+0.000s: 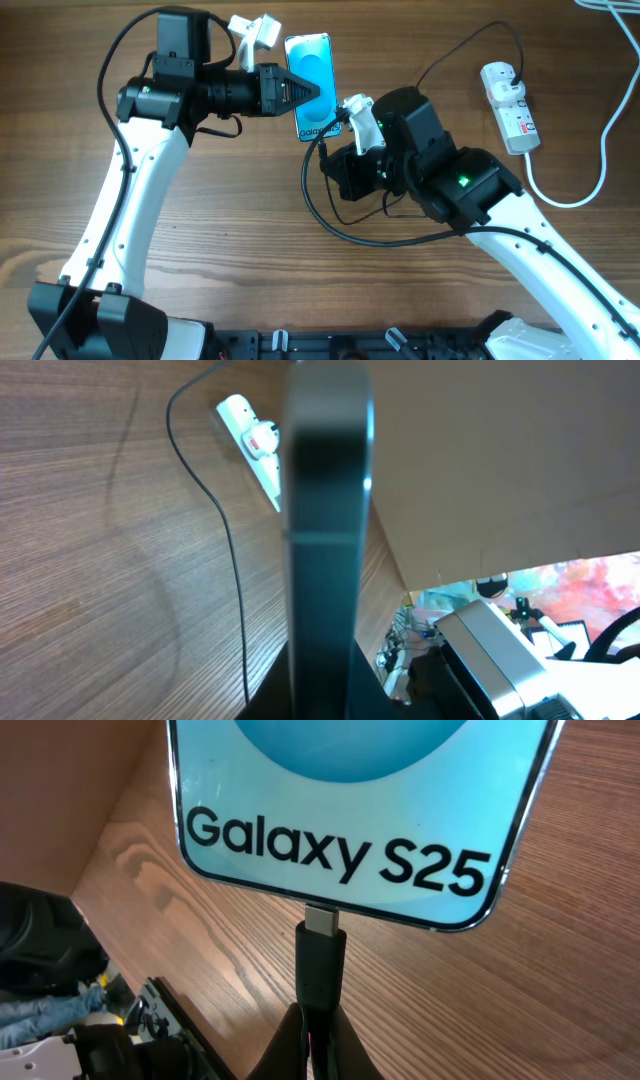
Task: Plug charger to phone and switch on socket
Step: 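Push the plug into the phone's port held by the left gripper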
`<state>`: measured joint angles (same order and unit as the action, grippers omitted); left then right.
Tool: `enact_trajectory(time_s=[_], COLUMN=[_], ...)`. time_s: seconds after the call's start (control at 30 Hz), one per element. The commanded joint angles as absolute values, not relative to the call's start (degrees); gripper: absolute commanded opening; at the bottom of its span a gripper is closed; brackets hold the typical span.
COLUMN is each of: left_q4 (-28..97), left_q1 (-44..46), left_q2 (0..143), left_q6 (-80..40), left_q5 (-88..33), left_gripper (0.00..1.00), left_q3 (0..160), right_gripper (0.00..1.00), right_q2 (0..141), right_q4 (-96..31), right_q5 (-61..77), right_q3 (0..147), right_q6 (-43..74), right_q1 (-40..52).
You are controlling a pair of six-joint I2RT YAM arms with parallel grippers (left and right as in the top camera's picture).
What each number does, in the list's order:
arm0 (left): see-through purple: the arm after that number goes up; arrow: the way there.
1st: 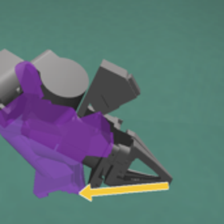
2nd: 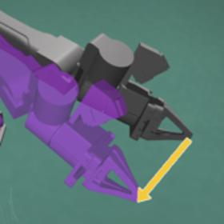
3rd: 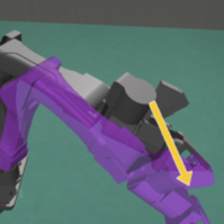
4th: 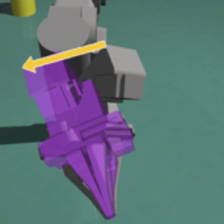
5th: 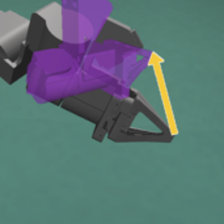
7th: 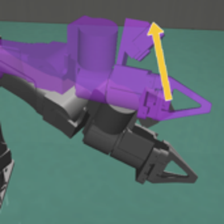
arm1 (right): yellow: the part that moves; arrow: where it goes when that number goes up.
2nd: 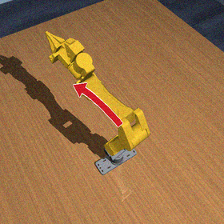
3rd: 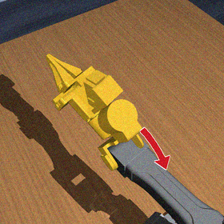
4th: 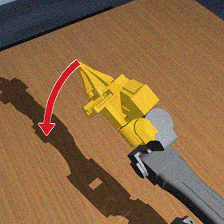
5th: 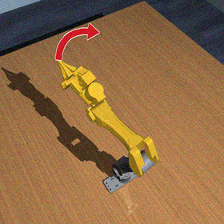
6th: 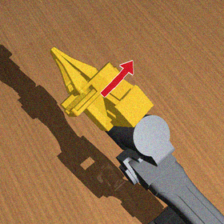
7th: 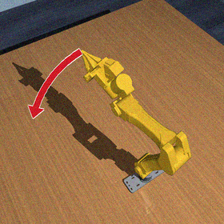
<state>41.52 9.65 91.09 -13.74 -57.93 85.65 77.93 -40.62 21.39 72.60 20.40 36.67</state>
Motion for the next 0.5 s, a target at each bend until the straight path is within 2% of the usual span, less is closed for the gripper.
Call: enact_trajectory(time_s=[0.0,0.47], left_q4=[40.9,40.9], left_q1=[9.5,9.5], left_q2=[91.2,91.2], left_q6=[-12.2,-12.4], left_q5=[-58.5,-60.7], left_gripper=[0.04,0.04], left_q3=[86.0,86.0], right_gripper=[0.04,0.04], right_q2=[76.9,76.9], right_q4=[-40.2,-39.9], right_q5=[21.9,21.9], right_q3=[74.3,74.3], right_q6=[21.0,21.0], right_q1=[36.7,36.7])
